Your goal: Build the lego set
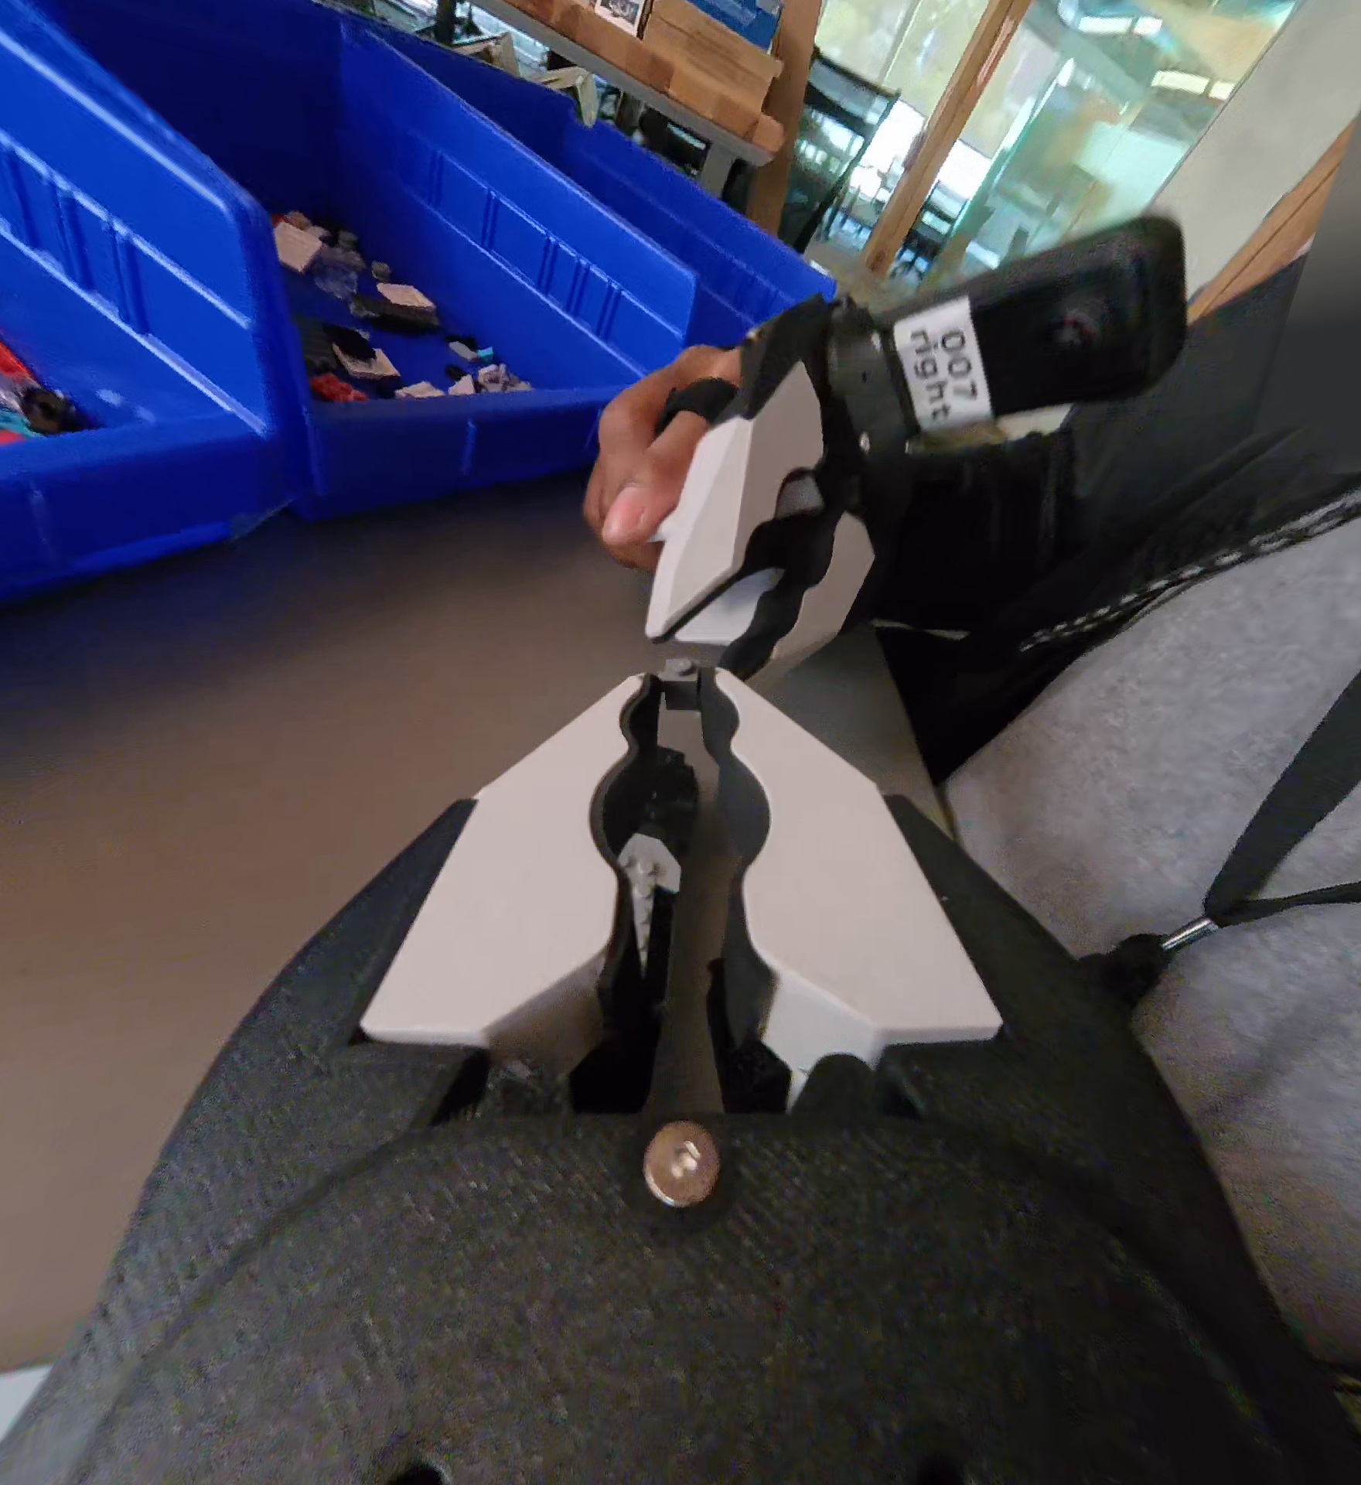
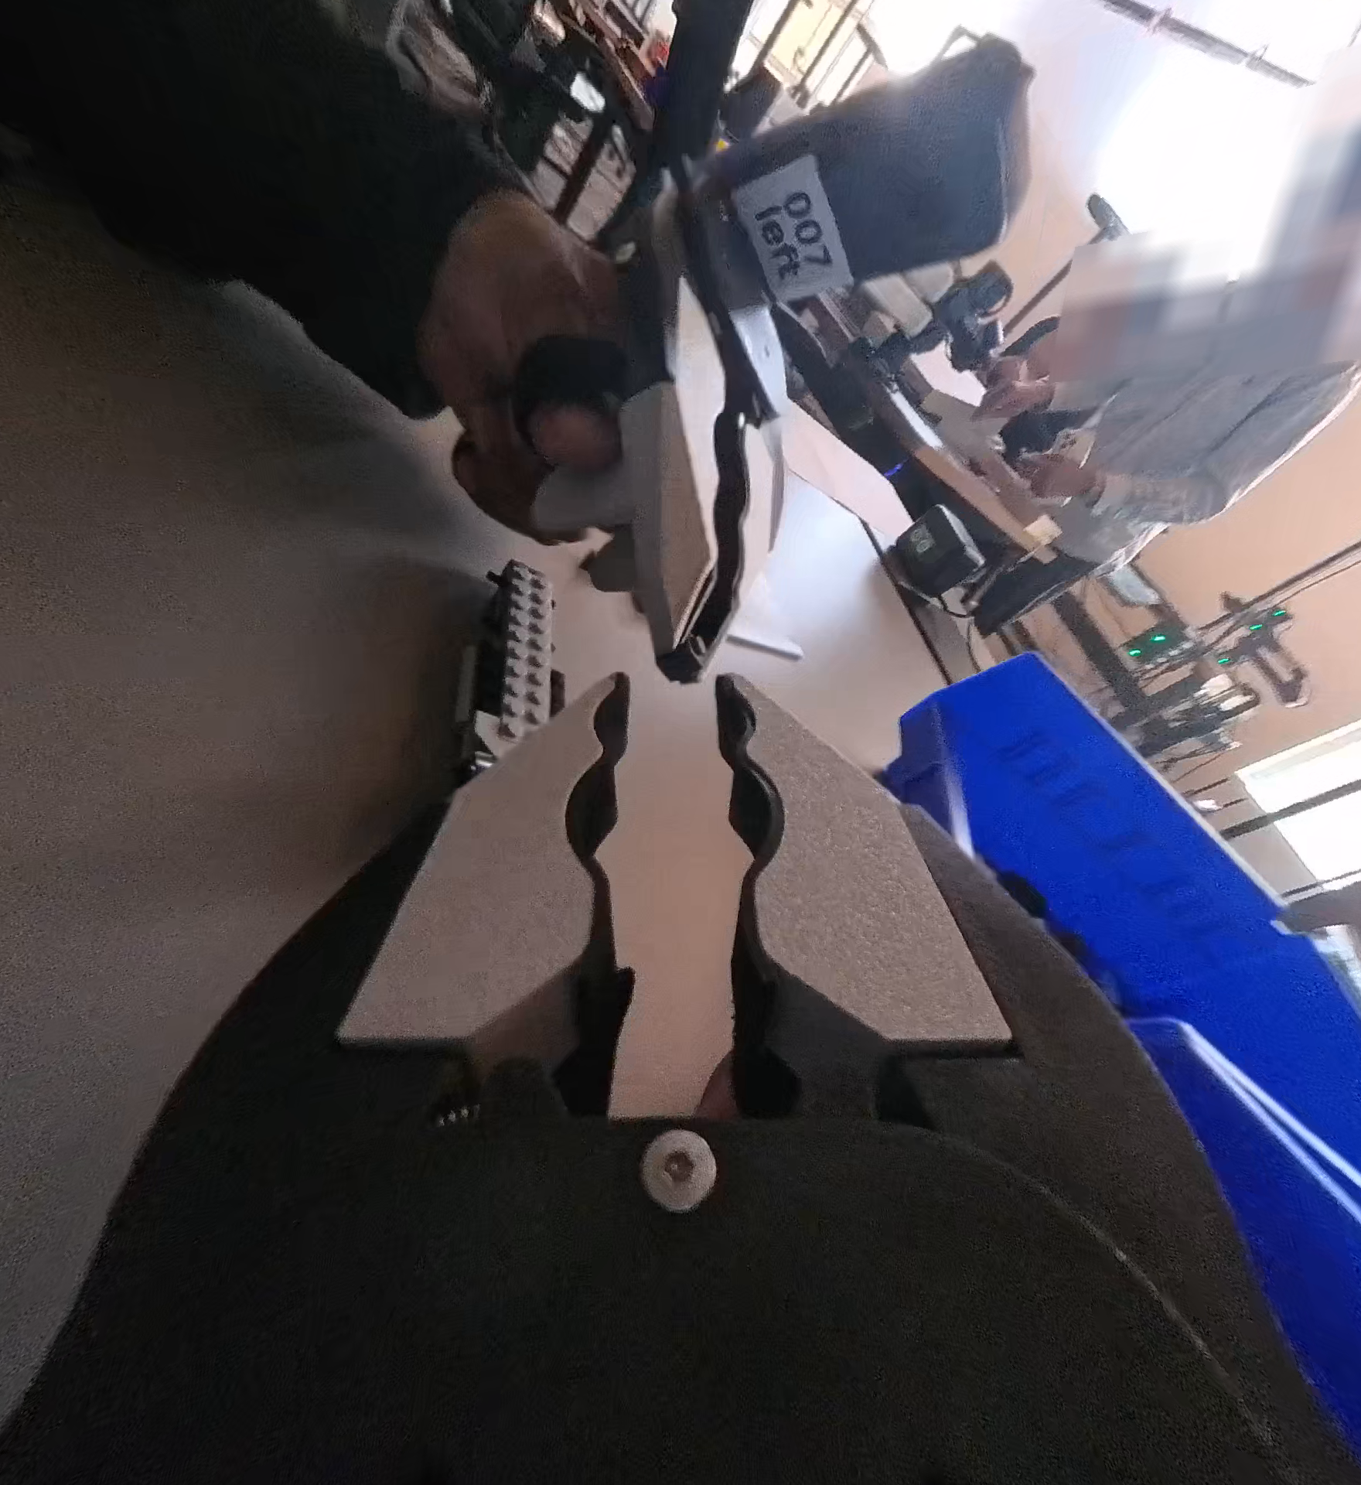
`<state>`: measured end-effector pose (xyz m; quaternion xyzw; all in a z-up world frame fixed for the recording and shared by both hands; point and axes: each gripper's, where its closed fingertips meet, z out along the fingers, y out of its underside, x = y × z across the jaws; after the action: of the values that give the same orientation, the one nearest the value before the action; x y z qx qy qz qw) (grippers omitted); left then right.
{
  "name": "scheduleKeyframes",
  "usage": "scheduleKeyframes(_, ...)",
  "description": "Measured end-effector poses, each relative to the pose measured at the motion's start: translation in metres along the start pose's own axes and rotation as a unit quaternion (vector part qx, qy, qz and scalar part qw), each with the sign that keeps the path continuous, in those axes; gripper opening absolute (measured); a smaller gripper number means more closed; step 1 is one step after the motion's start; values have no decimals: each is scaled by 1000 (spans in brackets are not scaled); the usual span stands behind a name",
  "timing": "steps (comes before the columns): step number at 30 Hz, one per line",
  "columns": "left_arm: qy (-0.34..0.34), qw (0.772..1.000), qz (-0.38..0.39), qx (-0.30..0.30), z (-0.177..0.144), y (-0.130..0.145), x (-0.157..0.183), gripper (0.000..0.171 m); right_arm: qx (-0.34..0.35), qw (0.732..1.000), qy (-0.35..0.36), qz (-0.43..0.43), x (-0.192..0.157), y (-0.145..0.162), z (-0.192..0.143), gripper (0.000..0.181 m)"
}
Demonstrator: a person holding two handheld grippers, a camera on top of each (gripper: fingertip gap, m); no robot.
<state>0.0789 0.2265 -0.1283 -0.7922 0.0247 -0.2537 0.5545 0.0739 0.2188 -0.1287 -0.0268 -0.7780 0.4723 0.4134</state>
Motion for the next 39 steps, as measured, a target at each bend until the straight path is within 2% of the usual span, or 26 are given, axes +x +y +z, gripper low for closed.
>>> scheduleKeyframes(3,-21,997,72,-25,1,4,3,8,17,998,-23,49,0,-4,-4,23)
scheduleKeyframes(7,-34,989,137,-52,4,10,6,8,19,997,-54,43,-3,-6,-6,19)
scheduleKeyframes(14,-49,981,171,-75,6,12,3,8,-12,991,-132,6,-10,-2,-8,17)
scheduleKeyframes(17,-60,980,179,-71,6,11,3,8,-42,985,-158,50,-9,2,-8,17)
scheduleKeyframes(22,-83,974,200,-71,6,14,2,8,-68,974,-148,160,-8,4,-8,15)
scheduleKeyframes(27,-111,964,231,-66,7,13,1,8,-116,933,-117,320,-9,6,-5,14)
scheduleKeyframes(33,-123,963,237,-46,5,9,1,8,-116,868,-95,473,-6,-5,-7,14)
scheduleKeyframes(35,-128,961,241,-47,6,9,0,8,-130,851,-81,502,-6,-3,-6,16)
scheduleKeyframes(39,-135,957,252,-53,7,11,0,8,-148,838,-57,522,-6,0,-5,17)
